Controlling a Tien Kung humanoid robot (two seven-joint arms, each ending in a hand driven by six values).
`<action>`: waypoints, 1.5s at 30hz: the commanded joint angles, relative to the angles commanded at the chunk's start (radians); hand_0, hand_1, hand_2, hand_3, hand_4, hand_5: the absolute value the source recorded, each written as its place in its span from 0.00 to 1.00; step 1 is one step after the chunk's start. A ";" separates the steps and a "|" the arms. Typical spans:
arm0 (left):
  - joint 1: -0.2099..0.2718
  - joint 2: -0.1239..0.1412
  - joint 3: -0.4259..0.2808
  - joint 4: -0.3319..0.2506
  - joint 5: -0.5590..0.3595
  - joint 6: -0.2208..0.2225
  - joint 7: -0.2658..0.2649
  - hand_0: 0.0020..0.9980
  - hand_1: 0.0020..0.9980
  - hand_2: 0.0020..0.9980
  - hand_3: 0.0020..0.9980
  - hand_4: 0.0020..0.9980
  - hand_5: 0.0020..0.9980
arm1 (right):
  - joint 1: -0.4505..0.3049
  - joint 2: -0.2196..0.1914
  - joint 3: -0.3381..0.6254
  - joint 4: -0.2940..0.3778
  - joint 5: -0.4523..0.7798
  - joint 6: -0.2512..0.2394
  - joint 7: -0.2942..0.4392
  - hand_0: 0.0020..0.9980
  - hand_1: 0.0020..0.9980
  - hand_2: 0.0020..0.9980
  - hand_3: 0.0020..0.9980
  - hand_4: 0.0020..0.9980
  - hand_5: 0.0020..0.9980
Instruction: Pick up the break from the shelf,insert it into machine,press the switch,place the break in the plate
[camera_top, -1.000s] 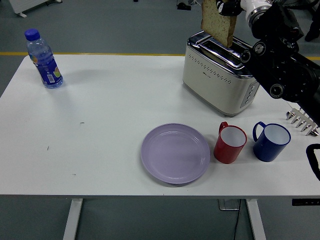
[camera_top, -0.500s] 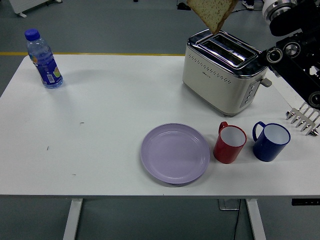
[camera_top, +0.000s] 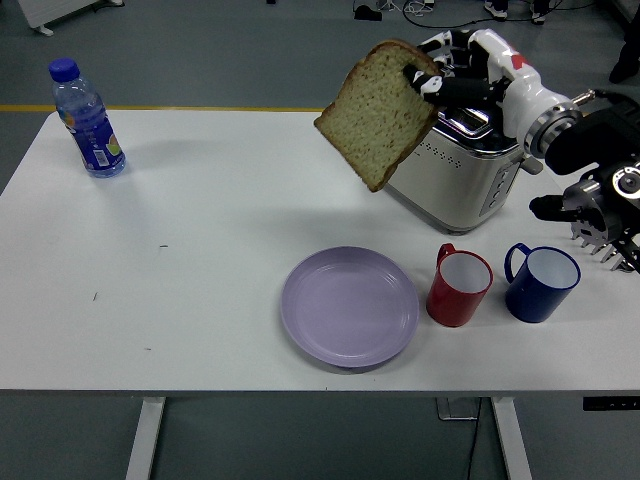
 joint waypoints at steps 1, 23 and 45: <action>-0.001 -0.001 0.000 0.000 0.003 -0.001 0.000 0.67 0.63 0.68 0.63 0.46 0.92 | -0.011 -0.004 -0.015 0.013 0.023 0.001 0.001 0.13 0.21 0.33 0.44 0.56 0.00; -0.004 -0.009 -0.011 0.000 0.011 -0.002 0.001 0.67 0.63 0.68 0.62 0.45 0.92 | -0.211 0.104 -0.126 0.020 0.033 -0.007 0.065 0.12 0.21 0.33 0.44 0.54 0.00; -0.006 -0.009 -0.014 0.000 0.009 -0.003 0.000 0.67 0.63 0.68 0.62 0.44 0.92 | -0.246 0.134 -0.162 0.003 -0.161 -0.022 0.175 0.11 0.21 0.33 0.45 0.50 0.00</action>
